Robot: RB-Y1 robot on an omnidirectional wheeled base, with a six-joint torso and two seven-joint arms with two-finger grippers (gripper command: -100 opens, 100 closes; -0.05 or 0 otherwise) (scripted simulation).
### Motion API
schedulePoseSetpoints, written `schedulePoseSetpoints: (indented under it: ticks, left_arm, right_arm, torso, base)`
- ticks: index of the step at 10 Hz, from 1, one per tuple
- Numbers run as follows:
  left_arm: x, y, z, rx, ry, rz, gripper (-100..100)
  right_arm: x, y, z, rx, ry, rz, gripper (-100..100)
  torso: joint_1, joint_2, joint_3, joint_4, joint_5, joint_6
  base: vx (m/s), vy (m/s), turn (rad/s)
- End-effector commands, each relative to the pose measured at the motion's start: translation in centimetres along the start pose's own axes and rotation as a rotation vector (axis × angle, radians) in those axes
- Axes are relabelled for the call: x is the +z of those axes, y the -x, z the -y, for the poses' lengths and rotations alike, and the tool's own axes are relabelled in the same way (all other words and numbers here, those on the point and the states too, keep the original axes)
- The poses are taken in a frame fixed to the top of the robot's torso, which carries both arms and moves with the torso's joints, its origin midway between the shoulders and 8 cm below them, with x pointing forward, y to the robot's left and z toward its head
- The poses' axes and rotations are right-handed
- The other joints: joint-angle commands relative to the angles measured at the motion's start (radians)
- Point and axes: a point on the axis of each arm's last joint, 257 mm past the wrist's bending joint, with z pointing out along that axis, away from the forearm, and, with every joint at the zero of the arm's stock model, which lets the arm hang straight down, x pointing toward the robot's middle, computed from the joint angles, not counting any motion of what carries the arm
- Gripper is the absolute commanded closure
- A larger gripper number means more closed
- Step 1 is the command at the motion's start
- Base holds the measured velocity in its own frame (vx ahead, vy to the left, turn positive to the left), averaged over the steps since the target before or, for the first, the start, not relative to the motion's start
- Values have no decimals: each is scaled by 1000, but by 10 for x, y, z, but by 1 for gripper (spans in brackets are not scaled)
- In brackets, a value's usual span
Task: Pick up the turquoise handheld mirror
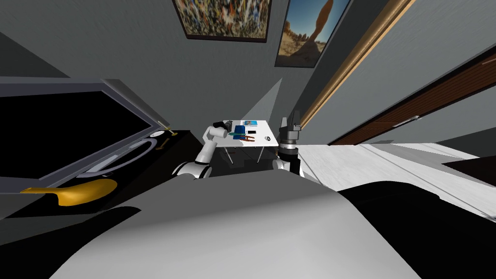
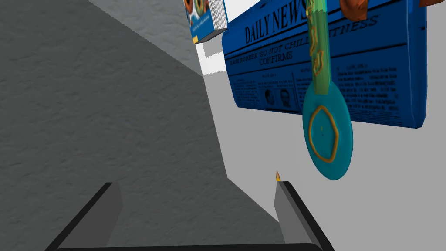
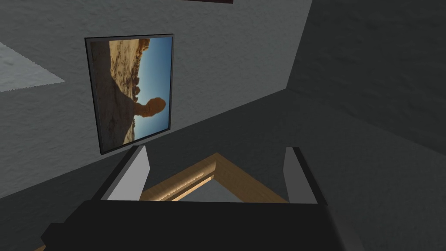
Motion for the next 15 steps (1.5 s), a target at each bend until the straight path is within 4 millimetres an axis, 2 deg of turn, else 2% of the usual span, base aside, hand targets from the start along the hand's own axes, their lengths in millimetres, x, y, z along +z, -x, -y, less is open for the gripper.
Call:
schedulePoseSetpoints:
  ticks: [1, 2, 4, 5, 7, 8, 9, 10, 12, 13, 14, 15]
  left_arm:
    - [6, 0, -1, -19, 51, -3, -100]
    - [8, 1, -13, -20, 92, -1, -100]
    - [11, 1, -13, -39, 142, -4, -100]
    - [13, 2, -28, -41, 188, 0, -100]
    - [14, 2, -27, -61, 232, -2, -100]
    - [15, 3, -41, -64, 274, 2, -100]
    - [17, 3, -34, -85, 297, 1, -100]
    - [17, 4, -50, -88, 345, 5, -100]
    - [16, 3, -52, -110, 396, 7, -100]
    - [13, 4, -66, -113, 441, 10, -100]
    - [13, 3, -59, -135, 464, 10, -100]
    - [10, 4, -77, -139, 517, 16, -100]
  right_arm:
    - [0, 0, 0, 0, 0, 0, 0]
    - [0, 0, 0, 0, 0, 0, 0]
    - [0, 0, 0, 0, 0, 0, 0]
    - [0, 0, 0, 0, 0, 0, 0]
    - [0, 0, 0, 0, 0, 0, 0]
    - [0, 0, 0, 0, 0, 0, 0]
    - [0, 0, 0, 0, 0, 0, 0]
    - [0, 0, 0, 0, 0, 0, 0]
    - [0, 0, 0, 0, 0, 0, 0]
    - [0, 0, 0, 0, 0, 0, 0]
    - [0, 0, 0, 0, 0, 0, 0]
    - [0, 0, 0, 0, 0, 0, 0]
  torso:
    - [0, 0, 0, 0, 0, 0]
    - [-1, 0, 0, 0, 0, 0]
    - [0, 0, 0, 0, 0, 0]
    - [0, -1, 0, 0, 0, 0]
    - [0, 0, 0, 0, 0, 0]
    - [0, -1, 0, 0, 0, 0]
    - [0, -1, -1, 0, 0, 0]
    - [-1, -2, -1, 0, 0, 0]
    - [0, -1, 0, 0, 0, 0]
    - [0, -1, -1, 0, 0, 0]
    - [0, -1, -1, 0, 0, 0]
    - [-1, -3, -2, -1, 0, 0]
  base:
    - [19, -27, -9]
    - [27, -29, -5]
    - [25, -16, -6]
    - [34, -23, -11]
    - [24, -18, -9]
    - [36, -24, -15]
    - [48, -29, -21]
    - [46, -29, -16]
    - [31, -18, -14]
    - [45, -20, -19]
    - [69, -26, -34]
    - [61, -23, -21]
